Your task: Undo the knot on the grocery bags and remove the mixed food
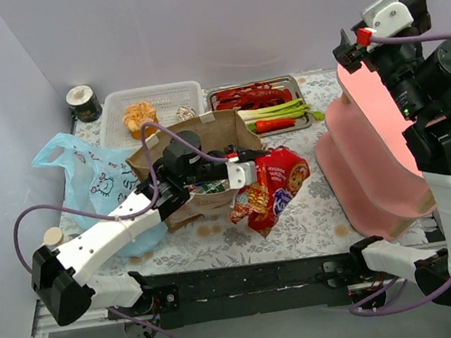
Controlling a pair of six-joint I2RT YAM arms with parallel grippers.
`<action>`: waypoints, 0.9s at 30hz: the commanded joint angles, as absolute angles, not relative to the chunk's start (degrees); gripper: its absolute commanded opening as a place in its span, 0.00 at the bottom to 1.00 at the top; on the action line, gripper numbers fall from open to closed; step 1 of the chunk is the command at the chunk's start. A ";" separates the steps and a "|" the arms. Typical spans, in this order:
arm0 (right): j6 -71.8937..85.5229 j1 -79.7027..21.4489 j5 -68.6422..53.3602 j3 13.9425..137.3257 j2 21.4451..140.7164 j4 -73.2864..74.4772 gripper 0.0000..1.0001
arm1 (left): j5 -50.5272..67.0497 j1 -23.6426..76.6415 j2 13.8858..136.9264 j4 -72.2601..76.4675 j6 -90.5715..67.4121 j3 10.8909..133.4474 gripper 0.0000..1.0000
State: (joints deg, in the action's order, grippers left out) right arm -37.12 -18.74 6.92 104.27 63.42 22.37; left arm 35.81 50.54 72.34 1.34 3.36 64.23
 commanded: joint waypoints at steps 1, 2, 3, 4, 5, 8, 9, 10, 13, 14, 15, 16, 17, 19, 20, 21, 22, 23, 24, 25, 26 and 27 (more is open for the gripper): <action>-37.09 -17.84 6.86 100.03 60.47 15.56 0.91 | 42.18 53.35 77.33 9.05 10.09 66.27 0.00; -37.00 -17.84 6.51 99.24 60.21 15.03 0.91 | 42.62 53.52 78.74 9.75 11.41 65.66 0.00; -36.91 -17.84 6.16 97.84 59.51 14.42 0.91 | 42.45 53.79 80.84 10.54 11.25 64.87 0.00; -36.39 -17.84 5.37 97.47 59.24 13.89 0.91 | 42.36 53.96 81.90 11.42 10.73 63.21 0.00; -36.13 -17.84 4.84 97.21 58.98 13.97 0.91 | 42.19 53.96 82.70 12.38 10.11 62.58 0.00; -36.56 -17.84 2.47 92.92 56.35 11.79 0.91 | 38.17 54.23 85.95 13.35 9.23 58.98 0.00; -36.82 -17.84 1.68 91.42 54.60 11.08 0.91 | 32.75 53.97 86.83 13.97 8.53 57.76 0.04; -36.91 -17.84 0.45 88.36 53.80 10.03 0.91 | 30.26 53.53 87.97 14.50 9.40 55.83 0.14; -36.83 -17.84 -2.28 84.04 51.95 7.65 0.91 | 26.56 48.62 88.42 14.94 10.11 54.06 0.64; -35.96 -17.84 -2.37 83.68 51.94 7.65 0.91 | 26.02 47.21 87.90 14.59 9.67 54.40 0.72; -35.51 -17.84 -2.29 83.67 52.55 7.91 0.91 | 25.49 45.02 87.28 13.89 9.23 54.93 0.75; -35.25 -17.84 -2.11 84.02 53.08 8.35 0.91 | 25.58 44.13 86.49 13.10 9.05 55.45 0.77; -35.16 -17.84 -2.02 85.50 53.78 8.96 0.91 | 25.92 43.51 84.66 11.70 8.62 56.68 0.79; -35.07 -17.84 -0.97 87.70 56.59 10.80 0.91 | 27.24 42.54 82.71 10.55 5.04 58.53 0.84; -35.50 -17.75 -0.88 90.59 57.65 11.68 0.91 | 30.20 42.28 81.84 8.37 3.79 59.58 0.85; -36.81 -17.67 -0.79 92.27 60.18 14.47 0.91 | 31.54 42.19 81.57 7.31 2.21 61.85 0.86; -37.70 -17.23 -0.70 94.37 61.51 16.07 0.91 | 33.29 42.19 81.74 6.08 -2.59 63.09 0.86; -38.40 -17.23 -0.27 96.22 62.83 17.30 0.91 | 37.14 42.19 82.00 3.02 -4.90 64.67 0.86; -39.28 -17.14 -0.26 99.29 64.93 18.36 0.91 | 39.87 42.19 83.05 1.68 -7.88 66.95 0.86; -39.46 -17.14 2.52 100.80 65.91 19.85 0.91 | 42.43 42.19 83.93 0.63 -10.17 67.76 0.85; -39.46 -17.14 2.72 102.12 66.61 20.56 0.91 | 45.50 42.27 84.72 1.05 -16.81 67.85 0.85; -39.64 -17.14 2.55 103.26 67.06 20.83 0.91 | 45.35 42.36 87.25 3.23 -21.57 67.85 0.84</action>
